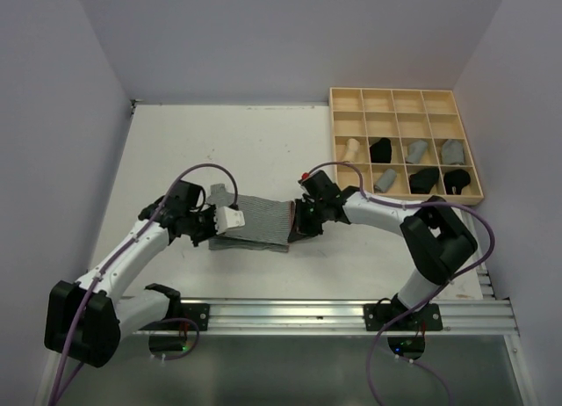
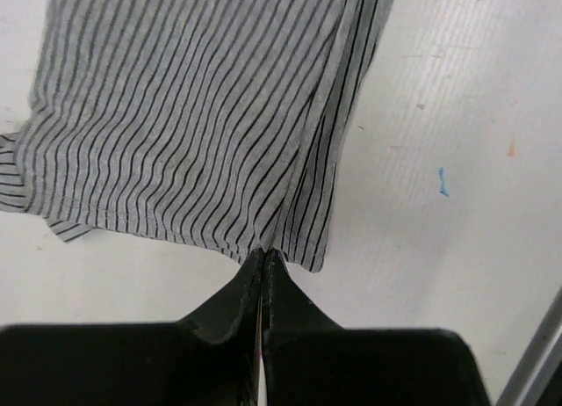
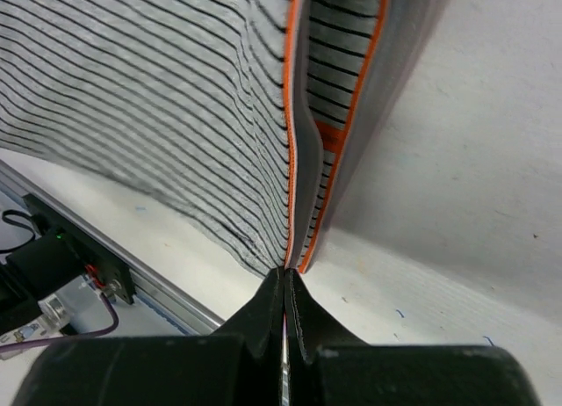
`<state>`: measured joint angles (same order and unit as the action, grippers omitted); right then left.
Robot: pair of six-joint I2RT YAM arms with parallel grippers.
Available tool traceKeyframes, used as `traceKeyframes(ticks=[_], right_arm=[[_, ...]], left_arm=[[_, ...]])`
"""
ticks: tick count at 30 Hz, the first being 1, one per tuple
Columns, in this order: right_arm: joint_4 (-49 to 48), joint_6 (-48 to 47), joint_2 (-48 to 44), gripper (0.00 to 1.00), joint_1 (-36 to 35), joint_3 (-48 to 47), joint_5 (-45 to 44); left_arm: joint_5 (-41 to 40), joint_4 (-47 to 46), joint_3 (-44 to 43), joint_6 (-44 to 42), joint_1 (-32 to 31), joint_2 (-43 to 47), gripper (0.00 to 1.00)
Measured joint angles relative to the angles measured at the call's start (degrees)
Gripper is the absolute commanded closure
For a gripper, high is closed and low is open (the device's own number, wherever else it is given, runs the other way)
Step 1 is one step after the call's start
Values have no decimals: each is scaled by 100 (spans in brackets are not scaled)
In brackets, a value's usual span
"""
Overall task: Roll the underwear
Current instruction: Fold the underwear
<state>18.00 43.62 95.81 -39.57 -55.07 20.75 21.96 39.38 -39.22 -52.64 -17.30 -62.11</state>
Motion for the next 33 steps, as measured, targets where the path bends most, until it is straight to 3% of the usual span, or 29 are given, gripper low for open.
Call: traceKeyframes(ticks=[9,11,13,15,22,27,33], right_arm=[[-337,2,490,100,15,463,479],[-492,2,560,98,17,463,625],[-544,-20,590,87,17,457,708],[-520,-72,560,78,15,455,734],[463,-601,-529,68,26,345,229],[708,-817,-1349,72,66,-459,-98],[-254,-564,-566,77,79,-933,-111]], left_arm=[[70,-109,715,-125,0,-776,99],[81,-166,693,-109,4,-800,83],[105,-166,693,-114,4,-791,68],[168,-111,693,-111,4,-715,60],[472,361,269,31,7,492,28],[634,-48,-354,662,33,776,30],[796,-1198,-376,1899,232,-114,37]])
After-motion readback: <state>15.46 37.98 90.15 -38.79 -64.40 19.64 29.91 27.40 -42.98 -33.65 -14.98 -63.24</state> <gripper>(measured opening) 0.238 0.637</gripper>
